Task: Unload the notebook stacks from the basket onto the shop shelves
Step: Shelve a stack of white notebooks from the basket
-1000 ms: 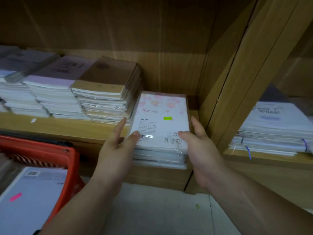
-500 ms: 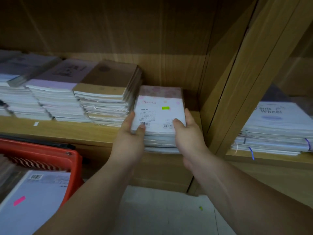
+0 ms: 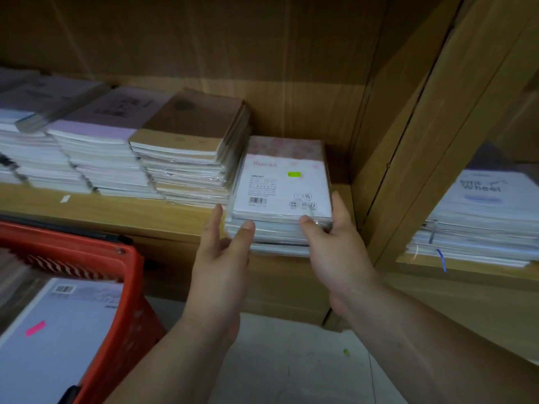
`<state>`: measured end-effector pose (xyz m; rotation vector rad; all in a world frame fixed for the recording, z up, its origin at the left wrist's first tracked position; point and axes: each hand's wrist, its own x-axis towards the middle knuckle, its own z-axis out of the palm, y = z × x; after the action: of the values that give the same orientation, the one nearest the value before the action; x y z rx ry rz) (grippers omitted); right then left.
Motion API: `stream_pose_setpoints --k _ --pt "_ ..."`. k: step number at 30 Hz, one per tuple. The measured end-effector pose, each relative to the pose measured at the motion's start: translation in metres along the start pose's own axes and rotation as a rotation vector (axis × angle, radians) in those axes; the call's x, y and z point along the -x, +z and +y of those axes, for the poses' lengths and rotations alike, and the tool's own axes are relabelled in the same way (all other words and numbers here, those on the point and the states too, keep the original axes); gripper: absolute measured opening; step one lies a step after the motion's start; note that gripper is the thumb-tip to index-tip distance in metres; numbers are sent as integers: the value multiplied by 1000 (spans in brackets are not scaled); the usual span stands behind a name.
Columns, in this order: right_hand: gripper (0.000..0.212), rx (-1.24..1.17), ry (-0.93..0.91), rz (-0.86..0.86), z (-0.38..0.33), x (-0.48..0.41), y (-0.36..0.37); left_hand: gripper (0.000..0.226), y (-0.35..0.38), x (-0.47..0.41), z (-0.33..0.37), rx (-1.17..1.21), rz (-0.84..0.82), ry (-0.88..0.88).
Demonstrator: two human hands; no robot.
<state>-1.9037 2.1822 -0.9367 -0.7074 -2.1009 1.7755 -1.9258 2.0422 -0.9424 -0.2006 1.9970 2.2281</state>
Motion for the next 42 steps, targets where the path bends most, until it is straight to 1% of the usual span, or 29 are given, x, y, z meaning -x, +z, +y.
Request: stream_pose_setpoints --k 2,4,6,8,10,12,13,16,18,21,25,27,28,29,30,32,33,34,36,37,40,41,42 --pt "79 19 -15 -5 2 5 2 63 3 3 7 55 -25 -8" --pt "82 32 -34 -12 4 6 5 62 5 3 12 112 -38 -25" --pt "75 29 -49 0 6 3 11 64 8 -3 15 151 -63 -48" --pt "62 31 -65 23 4 -6 17 69 11 -17 16 124 -66 -51" --pt "54 29 -60 44 -1 -18 23 78 18 -33 17 73 -77 -44" --pt "52 -12 -31 56 -5 -32 24 88 24 -46 18 47 -111 -40" --pt "52 -22 -18 58 -7 -39 24 89 25 -52 17 41 -126 -34" --pt "48 -38 1 47 -10 -59 23 82 29 -66 16 22 -194 -3" --pt "45 -61 11 42 -10 -69 25 89 31 -68 15 4 -261 15" --pt "46 -56 -11 17 -9 -74 24 94 32 -68 14 -20 -284 22" --pt "48 -52 -34 -24 -10 -69 16 102 26 -67 21 -159 -303 10" --pt "57 -56 -15 4 -12 -61 15 96 18 -59 29 -228 -301 20" --pt "65 -4 -17 52 -13 -56 16 91 11 -51 34 -257 -292 40" --pt "73 88 -50 103 -14 -48 18 86 0 -42 37 -282 -282 63" --pt "79 177 -131 146 -17 -38 21 81 -14 -31 39 -312 -272 87" --pt "79 260 -421 176 -23 -17 32 69 -50 -10 41 -366 -236 135" --pt "77 252 -541 147 -25 -3 41 63 -73 -2 40 -390 -206 160" --pt "74 225 -609 87 -23 11 52 59 -96 2 39 -427 -167 183" --pt "68 165 -628 -106 -14 44 79 52 -147 6 35 -550 -51 205" --pt "67 146 -593 -228 -9 61 92 49 -173 6 33 -628 11 201" --pt "57 171 -393 -638 -2 109 129 45 -243 6 26 -859 170 133" --pt "56 160 -360 -717 -4 119 142 47 -261 6 22 -929 202 112" --pt "55 142 -346 -761 -8 127 155 50 -275 5 18 -996 218 102"
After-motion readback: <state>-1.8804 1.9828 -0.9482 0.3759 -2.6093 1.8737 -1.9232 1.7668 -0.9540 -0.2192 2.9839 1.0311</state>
